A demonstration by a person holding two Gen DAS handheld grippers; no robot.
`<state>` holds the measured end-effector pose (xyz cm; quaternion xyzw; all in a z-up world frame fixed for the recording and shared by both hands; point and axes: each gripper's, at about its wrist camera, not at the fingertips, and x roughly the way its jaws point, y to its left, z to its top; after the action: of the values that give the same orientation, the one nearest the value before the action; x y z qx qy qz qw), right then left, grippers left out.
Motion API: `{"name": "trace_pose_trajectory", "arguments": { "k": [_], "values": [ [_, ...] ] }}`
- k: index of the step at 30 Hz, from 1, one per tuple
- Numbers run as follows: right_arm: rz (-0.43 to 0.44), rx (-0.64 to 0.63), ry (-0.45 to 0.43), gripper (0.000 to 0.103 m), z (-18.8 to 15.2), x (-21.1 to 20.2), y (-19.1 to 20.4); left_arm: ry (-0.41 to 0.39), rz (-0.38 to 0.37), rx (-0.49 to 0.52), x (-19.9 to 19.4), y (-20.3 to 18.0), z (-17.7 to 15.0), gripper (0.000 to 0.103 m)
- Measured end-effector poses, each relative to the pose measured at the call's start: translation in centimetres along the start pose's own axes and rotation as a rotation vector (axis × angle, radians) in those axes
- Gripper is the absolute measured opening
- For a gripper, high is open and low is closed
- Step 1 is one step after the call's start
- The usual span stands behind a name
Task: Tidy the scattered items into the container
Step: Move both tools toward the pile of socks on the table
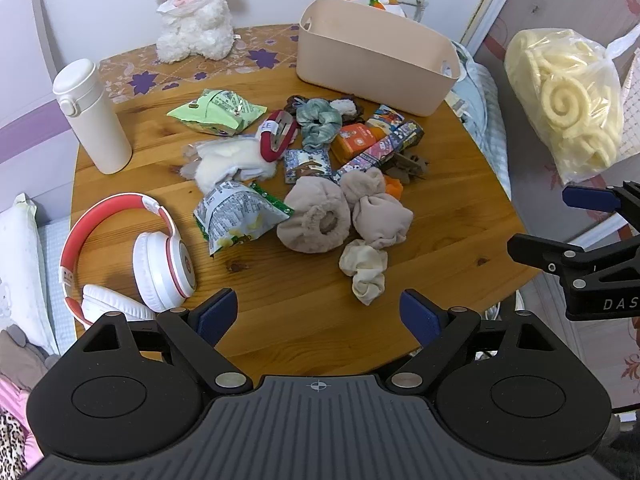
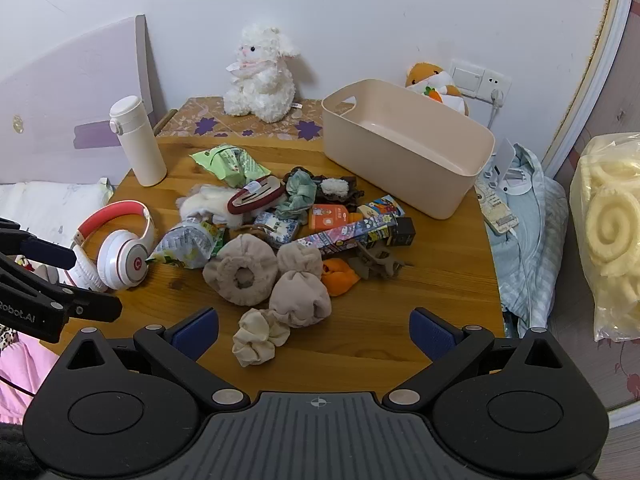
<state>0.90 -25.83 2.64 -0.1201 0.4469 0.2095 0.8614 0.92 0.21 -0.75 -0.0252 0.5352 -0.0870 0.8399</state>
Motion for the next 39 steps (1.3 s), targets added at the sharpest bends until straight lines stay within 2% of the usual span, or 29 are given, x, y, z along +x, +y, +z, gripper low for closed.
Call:
{"name": "trace_pose_trajectory", "arguments": {
  "k": [15,32,39],
  "values": [
    [0.027,-0.007,0.053,0.103,1.1,2.7,-1.8,0.080,-0.009,-0.006,2.6,-0.5,1.5,0.090],
    [0.101,-0.108,0.150,0.103,3.7,7.6,-7.1,0.180,0.000,-0.100,8.0,-4.1,4.7,0.090],
    [0.134,-0.146,0.186,0.103,4.5,10.5,-9.0,0.208,0.029,-0.150,10.5,-5.2,5.6,0.090]
  ]
}}
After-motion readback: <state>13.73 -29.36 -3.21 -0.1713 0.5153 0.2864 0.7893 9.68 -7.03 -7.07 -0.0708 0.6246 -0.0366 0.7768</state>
